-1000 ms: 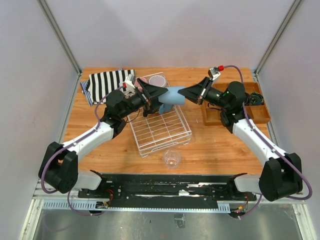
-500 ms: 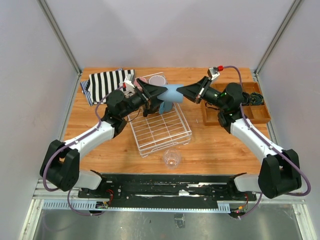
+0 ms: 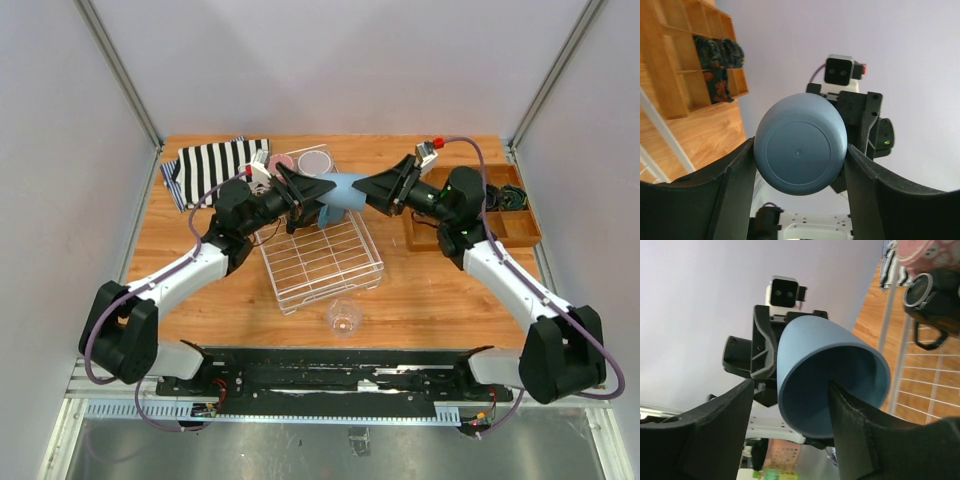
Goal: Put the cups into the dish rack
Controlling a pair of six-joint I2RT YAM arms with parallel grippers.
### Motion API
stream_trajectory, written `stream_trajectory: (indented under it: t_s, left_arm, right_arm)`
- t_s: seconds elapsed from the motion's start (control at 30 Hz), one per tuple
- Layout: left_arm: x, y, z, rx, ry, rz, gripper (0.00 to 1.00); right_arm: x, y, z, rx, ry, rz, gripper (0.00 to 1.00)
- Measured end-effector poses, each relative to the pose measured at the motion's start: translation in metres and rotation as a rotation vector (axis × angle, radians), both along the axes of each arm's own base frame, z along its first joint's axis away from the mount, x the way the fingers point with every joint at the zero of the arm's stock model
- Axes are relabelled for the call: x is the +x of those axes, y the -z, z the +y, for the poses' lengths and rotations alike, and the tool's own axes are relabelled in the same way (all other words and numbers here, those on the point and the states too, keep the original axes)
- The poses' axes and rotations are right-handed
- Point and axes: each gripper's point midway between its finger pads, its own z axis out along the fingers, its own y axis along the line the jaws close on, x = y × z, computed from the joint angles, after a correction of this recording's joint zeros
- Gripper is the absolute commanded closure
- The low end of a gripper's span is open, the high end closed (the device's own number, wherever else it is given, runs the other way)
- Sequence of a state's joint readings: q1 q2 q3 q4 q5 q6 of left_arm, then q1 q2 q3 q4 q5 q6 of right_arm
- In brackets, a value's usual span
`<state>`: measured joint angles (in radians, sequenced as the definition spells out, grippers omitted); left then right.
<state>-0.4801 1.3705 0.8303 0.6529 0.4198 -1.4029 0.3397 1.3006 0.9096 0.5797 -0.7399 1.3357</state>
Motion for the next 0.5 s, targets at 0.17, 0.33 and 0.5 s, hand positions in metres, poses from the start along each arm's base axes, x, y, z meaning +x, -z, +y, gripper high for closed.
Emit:
stream_trajectory:
  t_s: [0.17, 0.33, 0.5]
  left_arm:
    - [-0.001, 0.022, 0.003, 0.186, -0.015, -0.035, 0.72]
    - [-0.004, 0.036, 0.008, 0.378, -0.04, -0.097, 0.73]
    - [-0.01, 0.046, -0.003, 0.583, -0.025, -0.167, 0.73]
  right_arm:
    - [0.0, 0.014, -0.039, -0.107, 0.09, -0.001, 0.28]
    - [0.001, 0.023, -0.087, -0.265, 0.221, -0.035, 0.25]
    - [-0.003, 0.033, -0.109, -0.416, 0.265, -0.057, 0.25]
